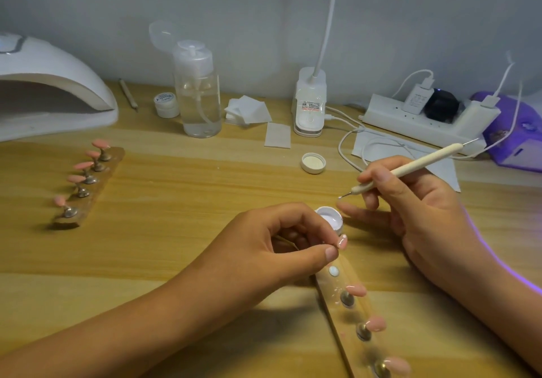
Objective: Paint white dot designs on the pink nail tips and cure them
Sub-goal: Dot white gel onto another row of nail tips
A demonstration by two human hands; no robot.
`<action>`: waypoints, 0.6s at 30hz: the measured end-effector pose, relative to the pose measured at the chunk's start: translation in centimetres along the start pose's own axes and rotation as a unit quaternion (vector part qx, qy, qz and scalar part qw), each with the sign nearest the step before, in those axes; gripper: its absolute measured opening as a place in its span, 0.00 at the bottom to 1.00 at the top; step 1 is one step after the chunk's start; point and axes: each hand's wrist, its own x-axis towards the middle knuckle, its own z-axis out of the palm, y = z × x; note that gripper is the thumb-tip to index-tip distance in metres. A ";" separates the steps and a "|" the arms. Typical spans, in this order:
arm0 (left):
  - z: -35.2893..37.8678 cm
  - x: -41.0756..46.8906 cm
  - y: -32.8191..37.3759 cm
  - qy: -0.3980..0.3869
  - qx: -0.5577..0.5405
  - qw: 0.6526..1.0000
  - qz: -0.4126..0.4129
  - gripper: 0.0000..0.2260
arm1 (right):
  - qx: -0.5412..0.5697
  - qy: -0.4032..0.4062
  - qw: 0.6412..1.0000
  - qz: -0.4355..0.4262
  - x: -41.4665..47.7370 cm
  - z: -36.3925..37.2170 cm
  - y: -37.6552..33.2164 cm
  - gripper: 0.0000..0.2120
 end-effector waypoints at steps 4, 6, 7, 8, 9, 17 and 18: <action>0.0 0.0 -0.1 0.008 -0.003 1.000 -0.001 0.03 | 0.010 0.023 0.998 -0.060 -0.8 0.2 -0.8 0.09; 0.0 0.0 -0.1 0.008 -0.014 1.000 -0.008 0.03 | 0.045 0.007 0.997 -0.064 -1.5 0.3 -1.0 0.10; 0.0 0.0 -0.1 0.006 -0.016 1.000 -0.009 0.03 | 0.062 -0.004 0.996 -0.058 -1.7 0.5 -1.0 0.10; -0.1 0.0 -0.1 0.004 -0.015 1.000 -0.006 0.03 | 0.077 -0.016 0.996 -0.050 -1.9 0.8 -1.0 0.09; -0.1 0.1 -0.1 0.003 -0.012 1.000 -0.002 0.03 | 0.086 -0.026 0.995 -0.044 -2.0 1.1 -1.1 0.08; -0.1 0.1 -0.1 0.004 0.012 1.000 0.010 0.03 | 0.069 -0.040 0.997 -0.025 -2.4 2.3 -1.9 0.15; -0.1 0.1 -0.2 0.004 0.014 1.000 0.011 0.02 | 0.064 -0.040 0.997 -0.022 -2.5 2.3 -1.9 0.16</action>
